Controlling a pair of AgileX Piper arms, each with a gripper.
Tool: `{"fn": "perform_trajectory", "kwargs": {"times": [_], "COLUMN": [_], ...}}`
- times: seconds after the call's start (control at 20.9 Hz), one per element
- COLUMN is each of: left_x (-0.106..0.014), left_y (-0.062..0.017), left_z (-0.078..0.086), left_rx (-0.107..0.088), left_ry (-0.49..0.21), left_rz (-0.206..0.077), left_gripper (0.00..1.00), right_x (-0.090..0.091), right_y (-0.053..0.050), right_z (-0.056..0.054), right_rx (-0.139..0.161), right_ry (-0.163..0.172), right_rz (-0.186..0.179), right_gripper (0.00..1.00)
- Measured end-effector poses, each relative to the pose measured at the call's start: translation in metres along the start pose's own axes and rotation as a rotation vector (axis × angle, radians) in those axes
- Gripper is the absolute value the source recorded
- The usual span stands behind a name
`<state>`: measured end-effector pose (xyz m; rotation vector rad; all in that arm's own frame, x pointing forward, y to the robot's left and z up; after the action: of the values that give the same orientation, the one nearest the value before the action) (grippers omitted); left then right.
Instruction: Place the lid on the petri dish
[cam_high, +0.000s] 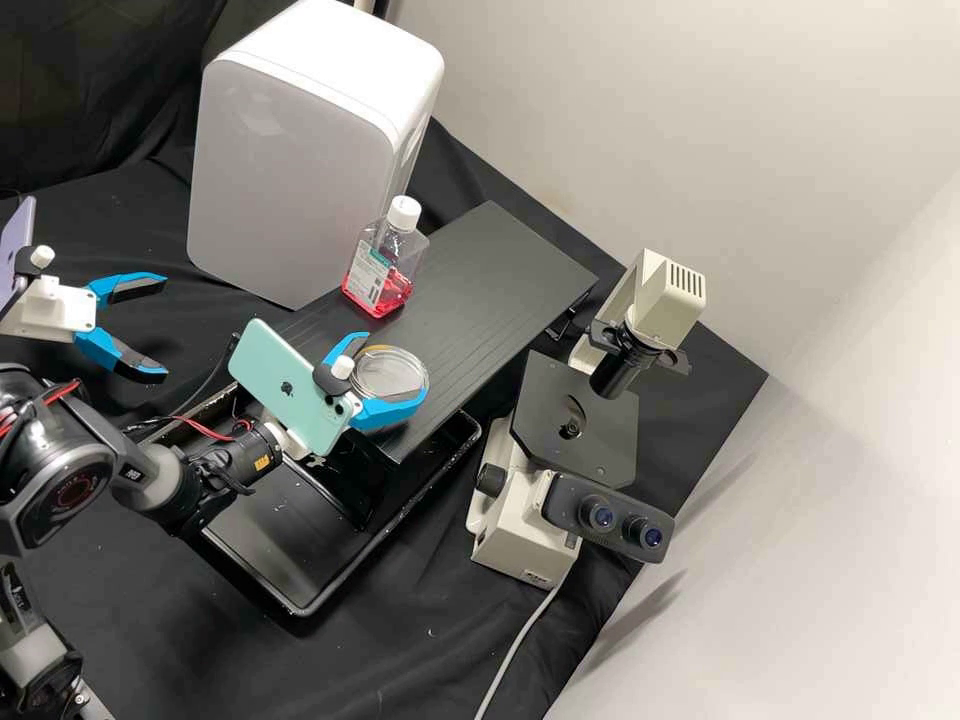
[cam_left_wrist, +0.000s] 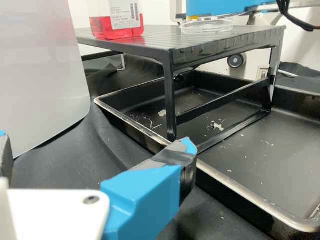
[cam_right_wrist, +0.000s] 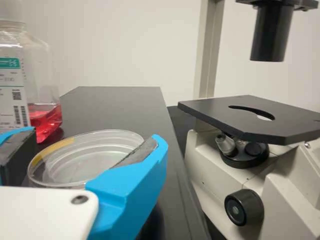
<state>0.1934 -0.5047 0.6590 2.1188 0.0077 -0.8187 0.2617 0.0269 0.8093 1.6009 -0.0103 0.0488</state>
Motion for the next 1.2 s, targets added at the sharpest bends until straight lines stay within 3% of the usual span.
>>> {"fn": "perform_trajectory", "kwargs": {"times": [0.14, 0.38, 0.43, 0.67, 0.91, 1.2], "left_x": [0.000, 0.000, 0.000, 0.000, 0.000, 0.000], "left_y": [0.0000, 0.0000, -0.0002, -0.0004, -0.0004, -0.0003], "left_z": [0.000, 0.000, 0.001, 0.002, 0.002, 0.001], "left_rx": [0.000, 0.000, 0.000, 0.001, 0.007, 0.012], "left_ry": [0.000, 0.000, -0.002, -0.001, -0.001, 0.004], "left_rz": [0.000, 0.000, 0.000, 0.000, 0.000, 0.001], "left_gripper": [1.00, 1.00, 1.00, 1.00, 1.00, 1.00], "right_x": [0.000, 0.003, 0.003, 0.004, 0.004, -0.001], "right_y": [0.003, 0.002, 0.001, -0.004, -0.004, -0.009], "right_z": [0.003, 0.011, 0.012, 0.016, 0.016, 0.017], "right_rx": [0.026, 0.103, 0.119, 0.143, 0.143, 0.128], "right_ry": [-0.009, -0.006, -0.007, -0.014, -0.013, -0.005], "right_rz": [0.007, 0.003, 0.005, -0.021, -0.022, -0.054], "right_gripper": [0.00, 0.00, 1.00, 1.00, 1.00, 1.00]}}
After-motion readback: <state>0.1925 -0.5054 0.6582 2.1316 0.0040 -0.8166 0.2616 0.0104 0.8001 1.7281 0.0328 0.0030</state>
